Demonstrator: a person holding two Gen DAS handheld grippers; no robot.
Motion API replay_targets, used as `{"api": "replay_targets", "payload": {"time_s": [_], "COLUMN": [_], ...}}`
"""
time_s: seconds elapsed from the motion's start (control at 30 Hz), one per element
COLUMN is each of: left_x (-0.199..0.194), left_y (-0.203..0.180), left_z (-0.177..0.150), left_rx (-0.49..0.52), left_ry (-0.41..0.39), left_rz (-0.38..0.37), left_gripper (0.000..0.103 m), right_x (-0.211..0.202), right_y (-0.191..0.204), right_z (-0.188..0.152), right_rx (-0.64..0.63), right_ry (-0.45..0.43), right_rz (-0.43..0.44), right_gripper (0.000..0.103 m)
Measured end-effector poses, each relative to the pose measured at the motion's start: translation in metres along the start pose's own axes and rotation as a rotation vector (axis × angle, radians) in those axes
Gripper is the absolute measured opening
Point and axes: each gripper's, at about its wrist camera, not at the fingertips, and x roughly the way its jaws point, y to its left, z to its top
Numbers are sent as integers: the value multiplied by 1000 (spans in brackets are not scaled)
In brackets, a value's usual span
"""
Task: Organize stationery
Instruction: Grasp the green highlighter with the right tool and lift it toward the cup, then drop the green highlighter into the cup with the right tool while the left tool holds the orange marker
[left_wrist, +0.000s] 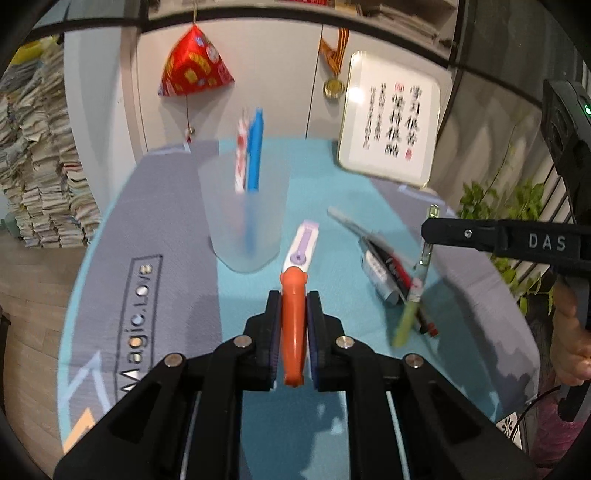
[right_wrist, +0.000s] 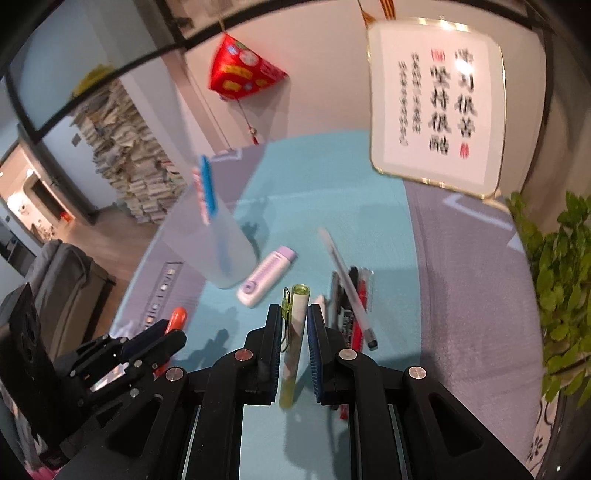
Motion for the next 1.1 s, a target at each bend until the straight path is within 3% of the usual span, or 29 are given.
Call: {"api": "replay_targets", "payload": {"time_s": [0.27, 0.6, 0.83, 1.1], "left_x": [-18, -33, -41, -43], "left_y": [8, 36, 51, 66], "left_z": [2, -8, -10, -12], "left_rx": [-38, -97, -118, -141], "left_ry": [-46, -68, -89, -98], "left_rz": [6, 27, 36, 42], "left_gripper": [11, 11, 11, 11], "right_x": [-33, -63, -46, -21], "right_y": [27, 74, 100, 107], "right_z": [9, 51, 83, 94], "right_rx": [-63, -146, -167, -160], "right_ry": [-95, -213, -217, -211], "right_rz": [13, 8, -4, -41], "right_gripper": [15, 15, 15, 15]}}
